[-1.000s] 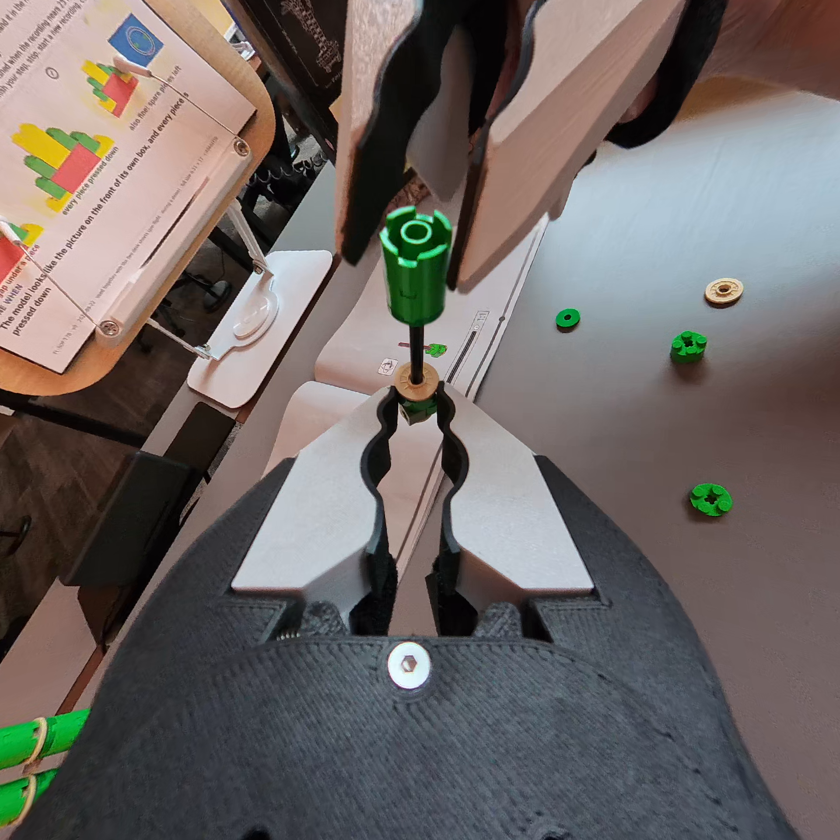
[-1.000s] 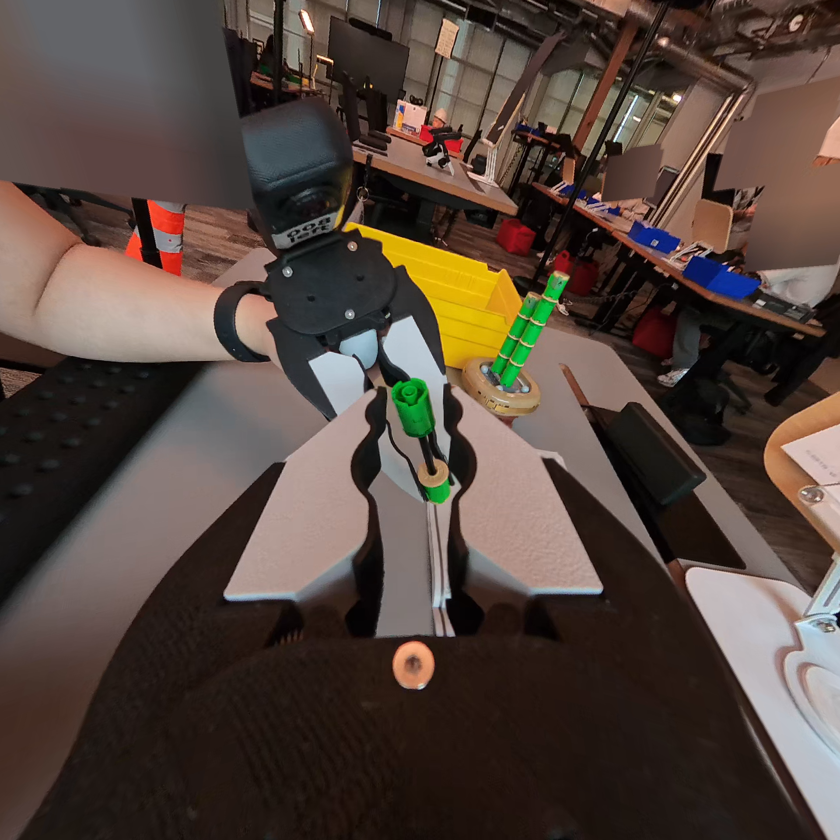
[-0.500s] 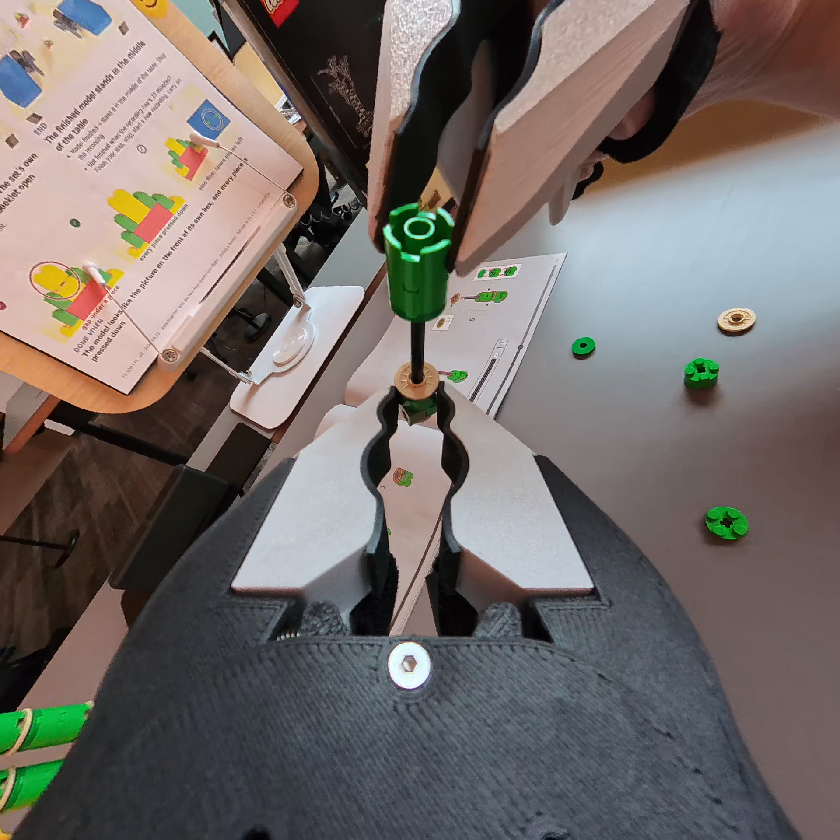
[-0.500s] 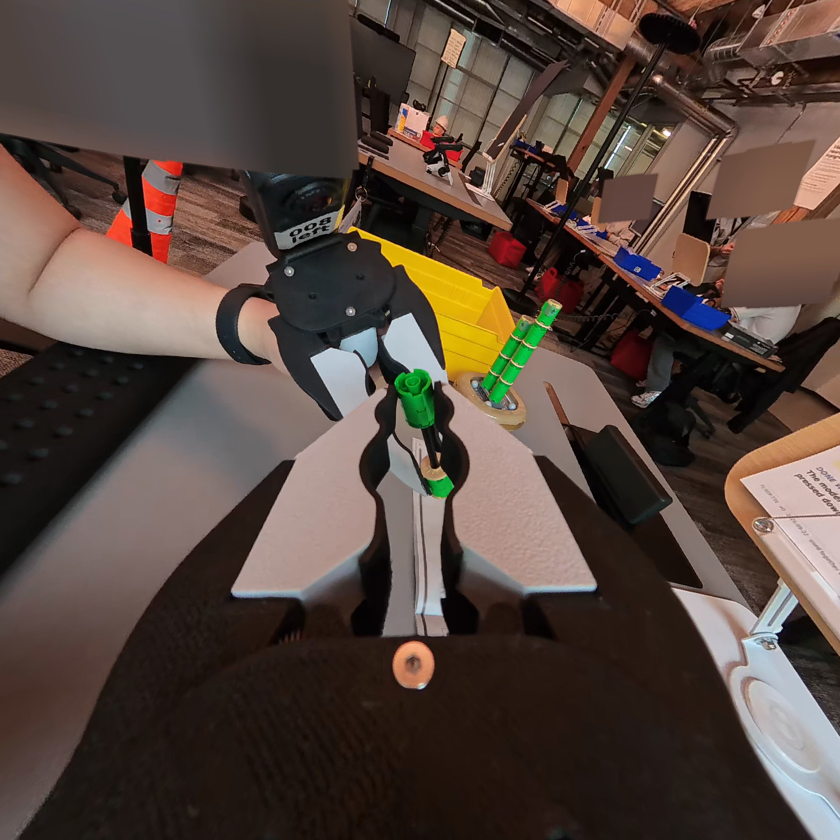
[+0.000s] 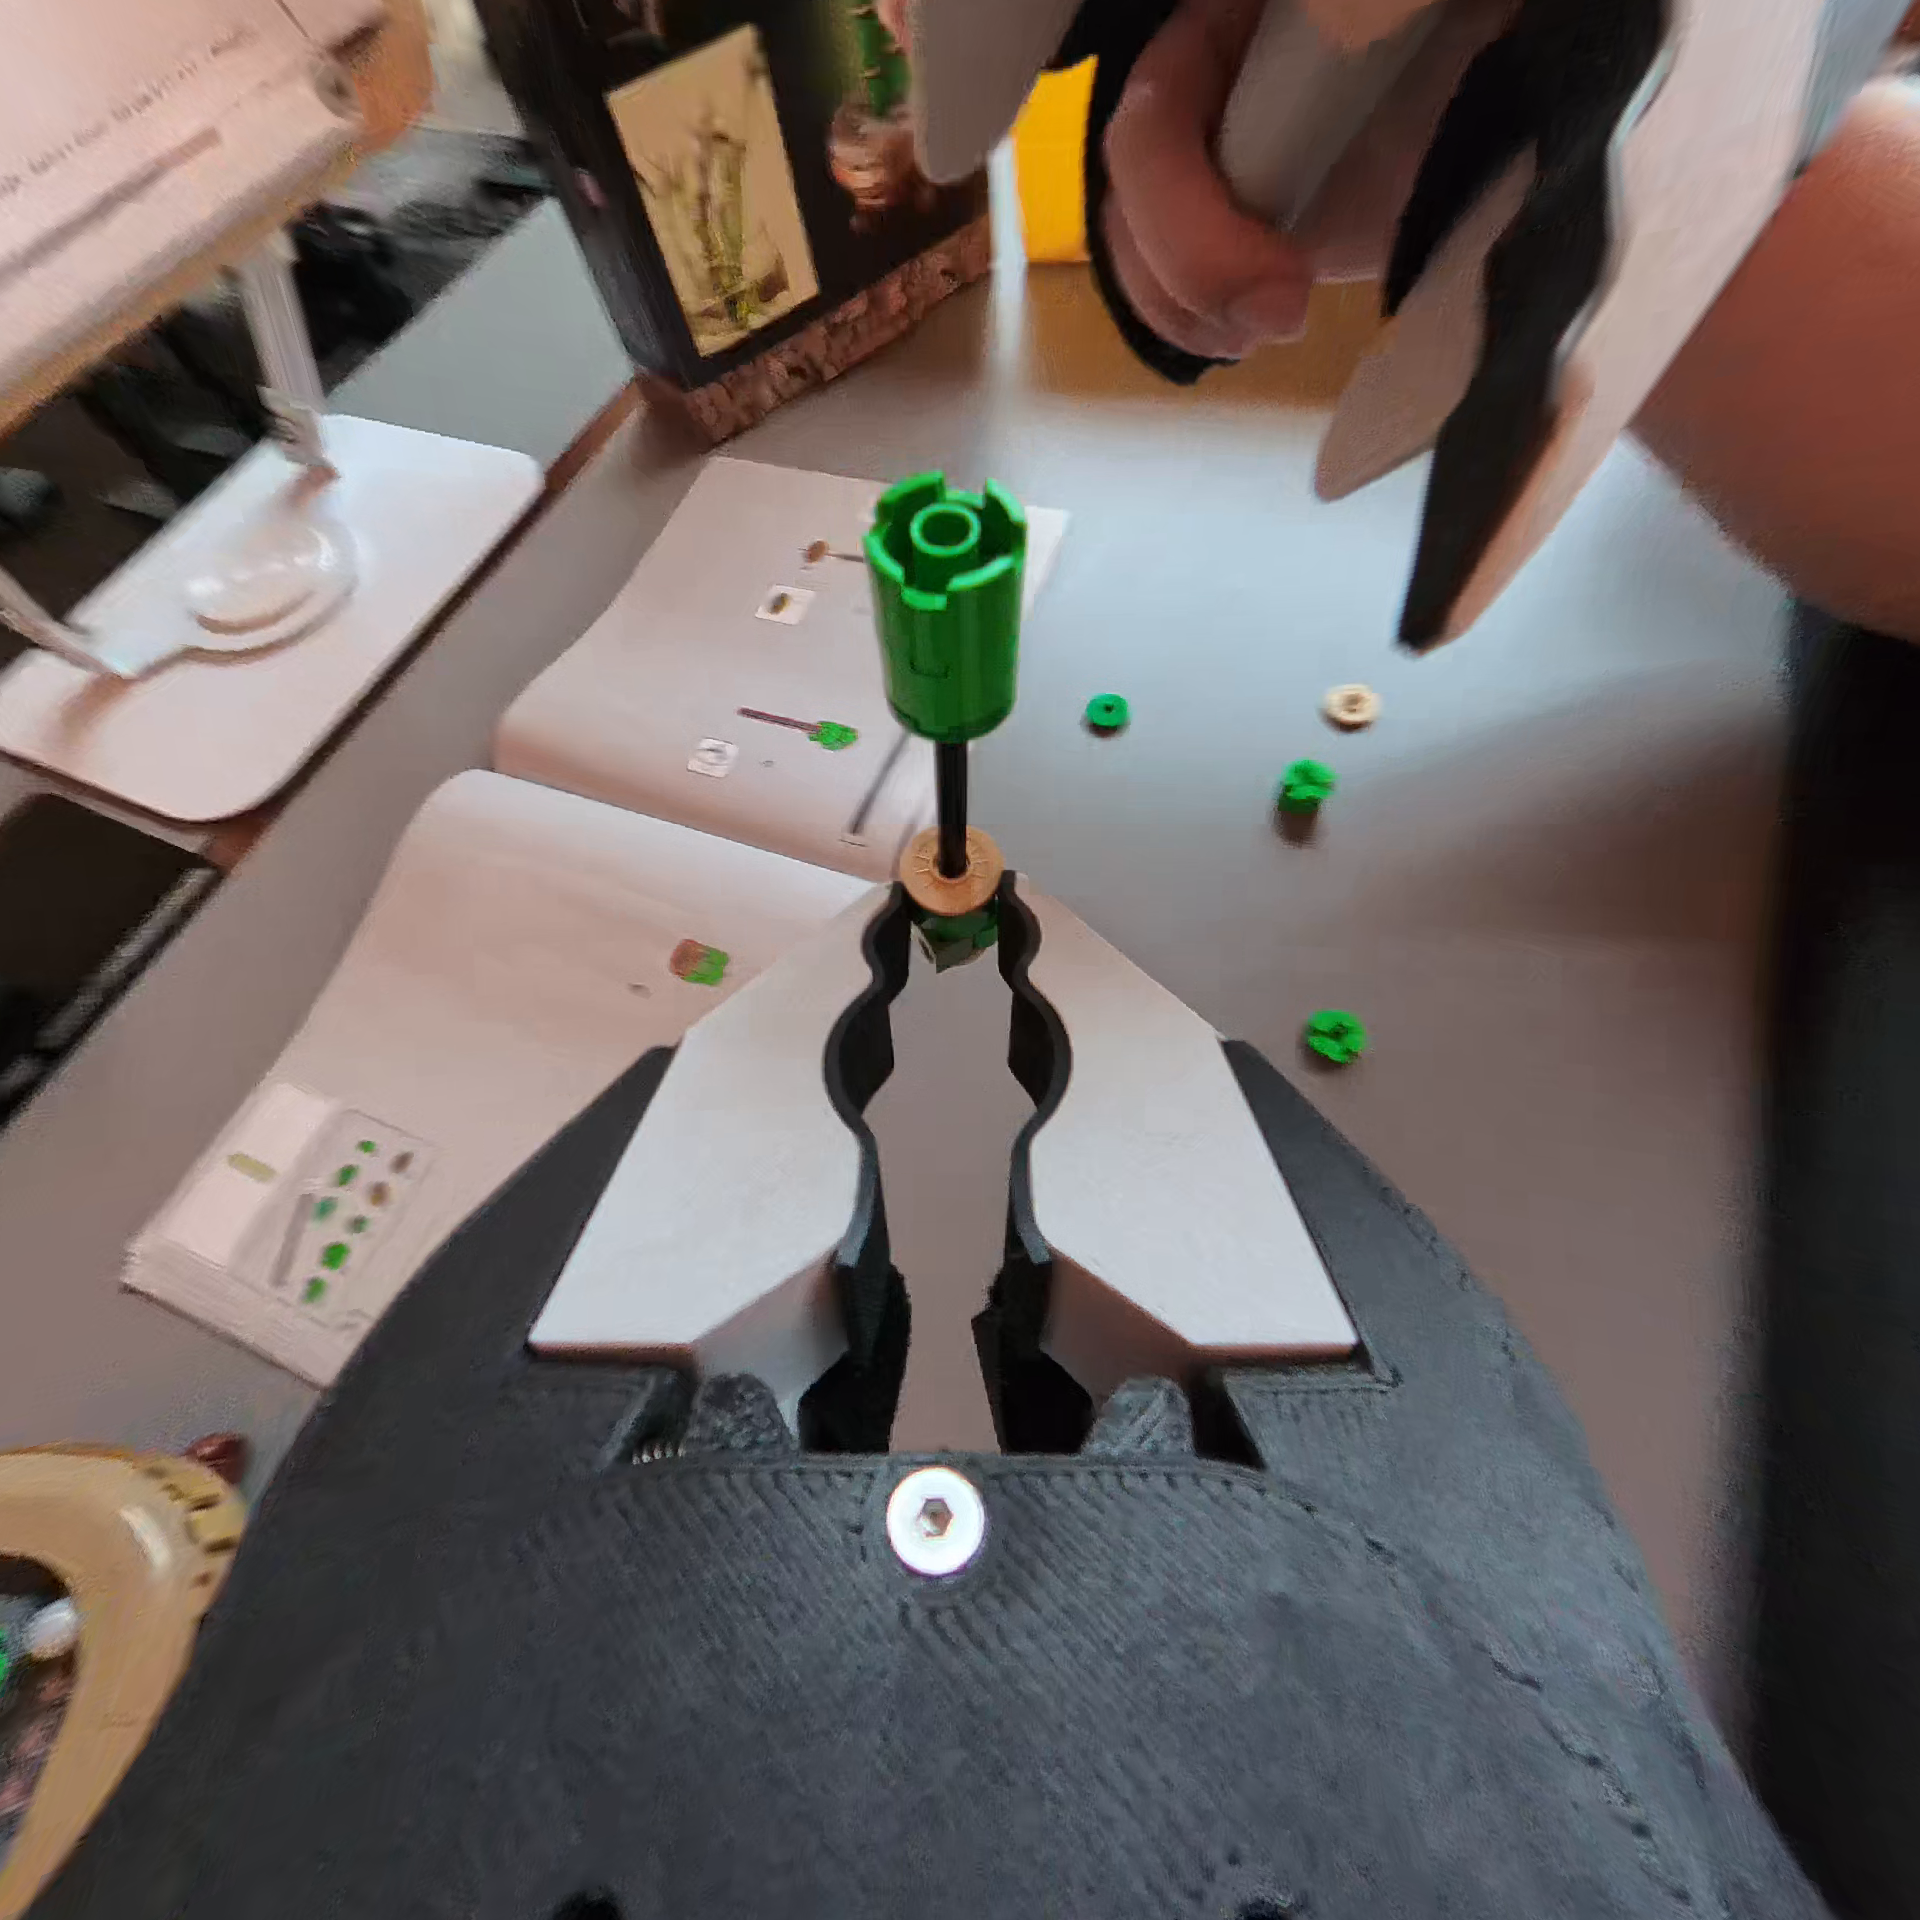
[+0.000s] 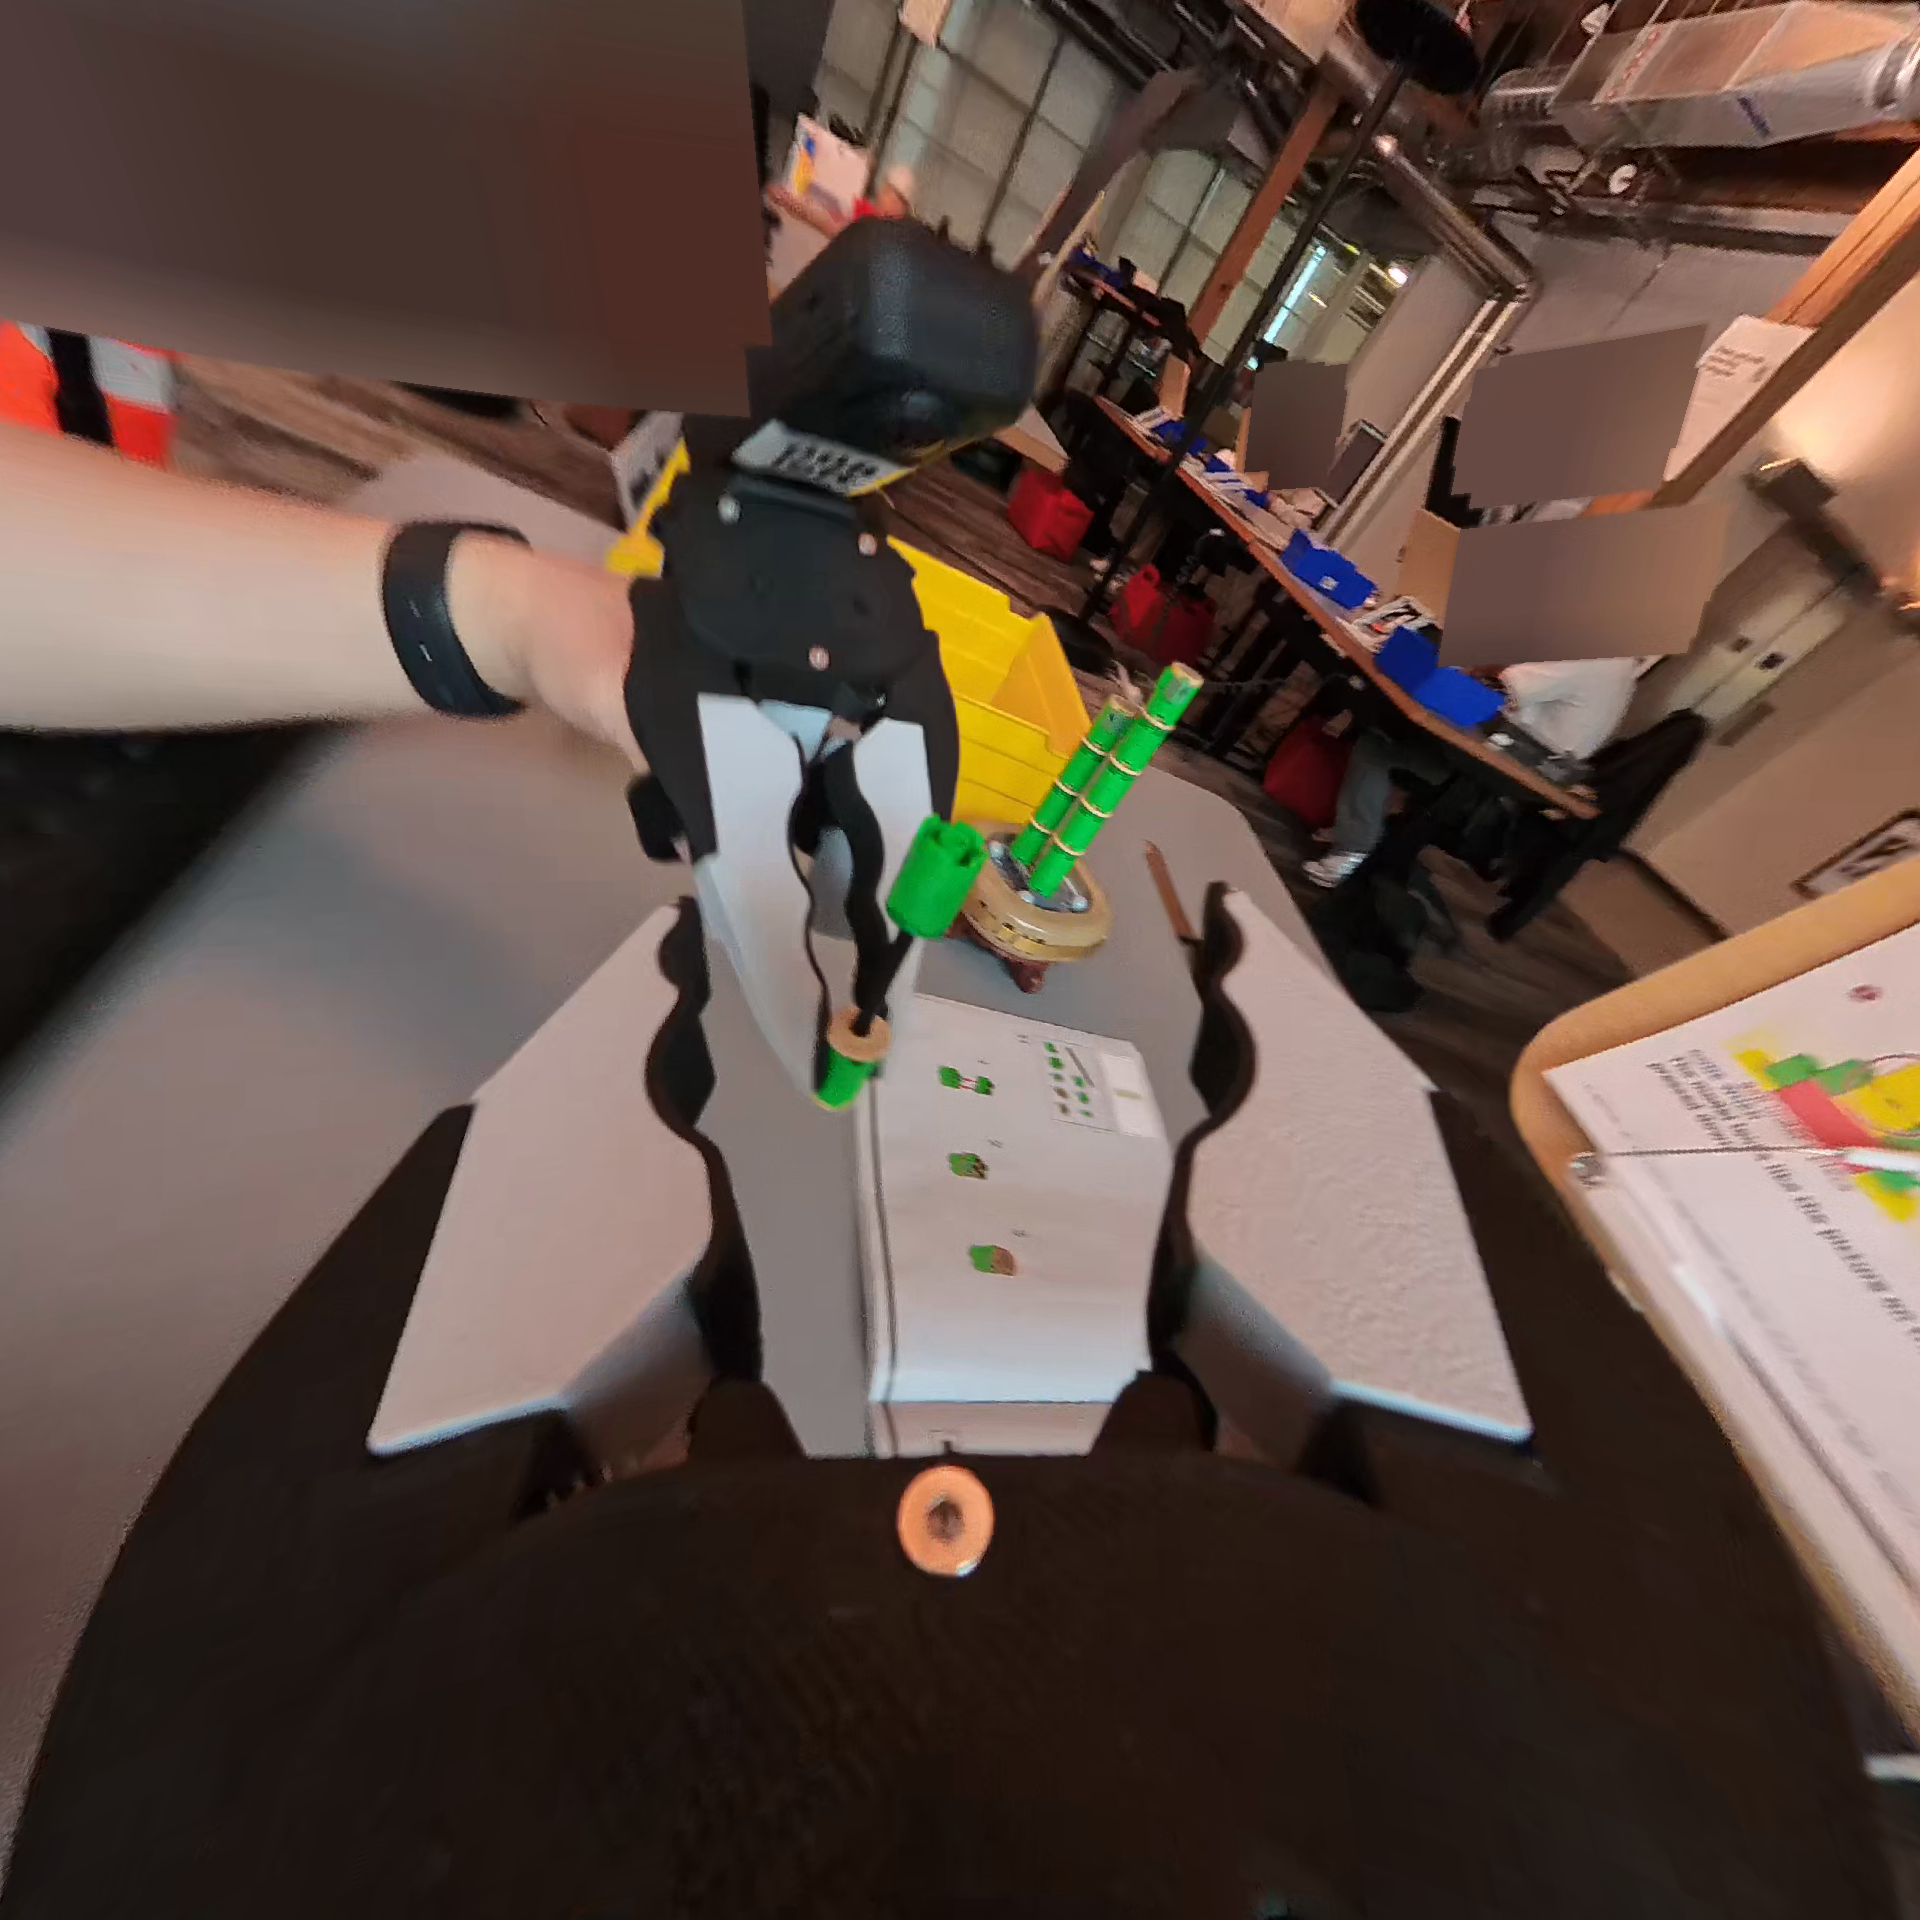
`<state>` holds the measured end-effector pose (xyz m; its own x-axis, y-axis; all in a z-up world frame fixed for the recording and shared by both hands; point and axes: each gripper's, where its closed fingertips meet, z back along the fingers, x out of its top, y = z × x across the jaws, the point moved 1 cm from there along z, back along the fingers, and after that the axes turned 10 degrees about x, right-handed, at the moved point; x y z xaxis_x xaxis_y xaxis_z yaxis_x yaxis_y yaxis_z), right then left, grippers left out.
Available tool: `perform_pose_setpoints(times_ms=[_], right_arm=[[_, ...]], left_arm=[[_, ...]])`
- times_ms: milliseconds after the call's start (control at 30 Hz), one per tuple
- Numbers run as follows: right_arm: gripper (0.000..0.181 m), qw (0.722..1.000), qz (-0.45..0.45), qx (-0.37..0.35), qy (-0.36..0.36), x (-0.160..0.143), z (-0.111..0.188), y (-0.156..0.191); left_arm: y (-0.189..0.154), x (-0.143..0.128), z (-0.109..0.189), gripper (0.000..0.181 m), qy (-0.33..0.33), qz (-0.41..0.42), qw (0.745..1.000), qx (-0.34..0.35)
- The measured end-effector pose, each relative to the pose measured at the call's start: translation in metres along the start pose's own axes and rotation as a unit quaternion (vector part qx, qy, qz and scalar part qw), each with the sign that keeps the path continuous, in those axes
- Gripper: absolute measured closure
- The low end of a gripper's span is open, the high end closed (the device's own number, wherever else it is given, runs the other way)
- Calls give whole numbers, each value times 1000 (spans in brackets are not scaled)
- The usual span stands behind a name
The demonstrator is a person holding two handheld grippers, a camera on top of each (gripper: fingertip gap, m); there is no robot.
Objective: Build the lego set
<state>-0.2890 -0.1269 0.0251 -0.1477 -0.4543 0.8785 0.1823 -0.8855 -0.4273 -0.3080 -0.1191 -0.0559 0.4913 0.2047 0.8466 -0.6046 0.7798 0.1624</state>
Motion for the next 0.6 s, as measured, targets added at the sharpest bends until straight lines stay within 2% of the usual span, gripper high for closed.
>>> perform_pose_setpoints(times_ms=[67, 167, 300, 600], right_arm=[[67, 998, 49, -21, 31, 1, -11, 2], [56, 987, 133, -31, 87, 5, -35, 12], [56, 962, 217, -18, 163, -1, -60, 31], [63, 936, 263, -41, 232, -26, -73, 27]], left_arm=[[-6, 2, 11, 166, 0, 25, 999, -42], [-19, -4, 23, 166, 30, 41, 994, -95], [-23, -9, 29, 166, 48, 65, 990, -118], [-20, -17, 42, 166, 60, 157, 971, -168]])
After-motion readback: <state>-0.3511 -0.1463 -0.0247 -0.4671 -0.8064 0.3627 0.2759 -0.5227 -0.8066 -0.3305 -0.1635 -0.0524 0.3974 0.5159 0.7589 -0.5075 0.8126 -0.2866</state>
